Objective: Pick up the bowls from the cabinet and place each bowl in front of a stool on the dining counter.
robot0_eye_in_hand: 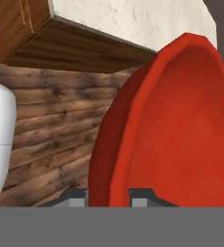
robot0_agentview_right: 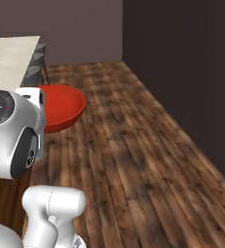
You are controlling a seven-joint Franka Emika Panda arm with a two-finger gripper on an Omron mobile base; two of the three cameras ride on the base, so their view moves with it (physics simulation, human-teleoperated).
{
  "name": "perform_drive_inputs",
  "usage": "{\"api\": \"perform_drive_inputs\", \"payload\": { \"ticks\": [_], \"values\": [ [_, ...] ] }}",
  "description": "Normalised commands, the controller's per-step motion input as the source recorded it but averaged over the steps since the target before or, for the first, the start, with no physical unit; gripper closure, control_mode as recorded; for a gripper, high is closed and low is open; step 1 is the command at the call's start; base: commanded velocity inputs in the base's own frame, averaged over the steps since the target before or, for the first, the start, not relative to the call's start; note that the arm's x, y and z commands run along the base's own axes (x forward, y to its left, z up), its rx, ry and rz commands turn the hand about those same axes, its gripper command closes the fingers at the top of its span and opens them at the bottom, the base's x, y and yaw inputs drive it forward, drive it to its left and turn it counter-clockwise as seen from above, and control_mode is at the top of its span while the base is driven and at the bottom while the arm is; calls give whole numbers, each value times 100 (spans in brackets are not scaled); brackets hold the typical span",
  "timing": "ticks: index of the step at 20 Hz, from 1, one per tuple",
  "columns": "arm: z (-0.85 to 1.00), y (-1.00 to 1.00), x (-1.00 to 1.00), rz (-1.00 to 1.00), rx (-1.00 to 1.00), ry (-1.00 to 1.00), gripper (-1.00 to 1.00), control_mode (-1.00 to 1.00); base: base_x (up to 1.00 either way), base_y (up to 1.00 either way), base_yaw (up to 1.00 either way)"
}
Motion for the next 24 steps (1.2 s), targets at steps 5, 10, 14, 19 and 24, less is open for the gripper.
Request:
{"api": "perform_drive_inputs", "payload": {
  "ticks": [5,10,14,19,24],
  "values": [
    [0,0,0,0,0,0,100,100,62,-89,56],
    [0,0,0,0,0,0,100,100,59,-61,68],
    [0,0,0,0,0,0,100,100,83,-33,73],
    [0,0,0,0,0,0,100,100,98,-38,66],
    [0,0,0,0,0,0,100,100,88,-83,49]
  ]
}}
